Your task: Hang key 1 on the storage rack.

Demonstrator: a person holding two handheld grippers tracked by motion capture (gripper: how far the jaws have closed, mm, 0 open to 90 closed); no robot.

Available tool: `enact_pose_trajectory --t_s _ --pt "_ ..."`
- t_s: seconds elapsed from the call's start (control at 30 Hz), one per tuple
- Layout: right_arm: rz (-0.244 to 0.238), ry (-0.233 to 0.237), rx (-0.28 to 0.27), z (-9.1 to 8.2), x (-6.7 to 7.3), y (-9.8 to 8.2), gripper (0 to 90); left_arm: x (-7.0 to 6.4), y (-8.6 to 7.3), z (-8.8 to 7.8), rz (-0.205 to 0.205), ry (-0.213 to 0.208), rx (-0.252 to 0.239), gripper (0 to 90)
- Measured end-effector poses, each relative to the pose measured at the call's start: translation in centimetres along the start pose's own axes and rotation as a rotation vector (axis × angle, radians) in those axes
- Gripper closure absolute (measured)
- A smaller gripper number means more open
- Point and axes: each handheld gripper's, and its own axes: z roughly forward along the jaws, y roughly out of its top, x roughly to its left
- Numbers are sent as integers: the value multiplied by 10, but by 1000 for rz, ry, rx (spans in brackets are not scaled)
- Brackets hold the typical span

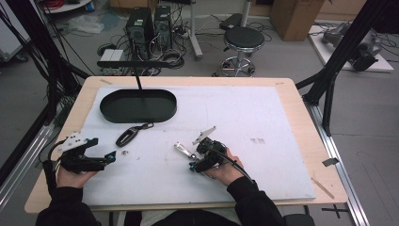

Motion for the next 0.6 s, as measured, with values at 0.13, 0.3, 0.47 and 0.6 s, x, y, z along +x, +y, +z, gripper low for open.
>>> enact_pose_trajectory --t_s 0.13,0.3,0.47,0.6 --pt "-15 -22 -12 0 3 1 336 0 0 0 1 1 1 78" --pt "-39 -20 -20 2 8 4 472 0 0 0 1 -1 0 78" --pt "-33 -10 -31 3 8 4 610 0 0 1 4 1 3 78" --pt "-47 -22 -36 2 8 5 721 0 0 1 1 0 1 77"
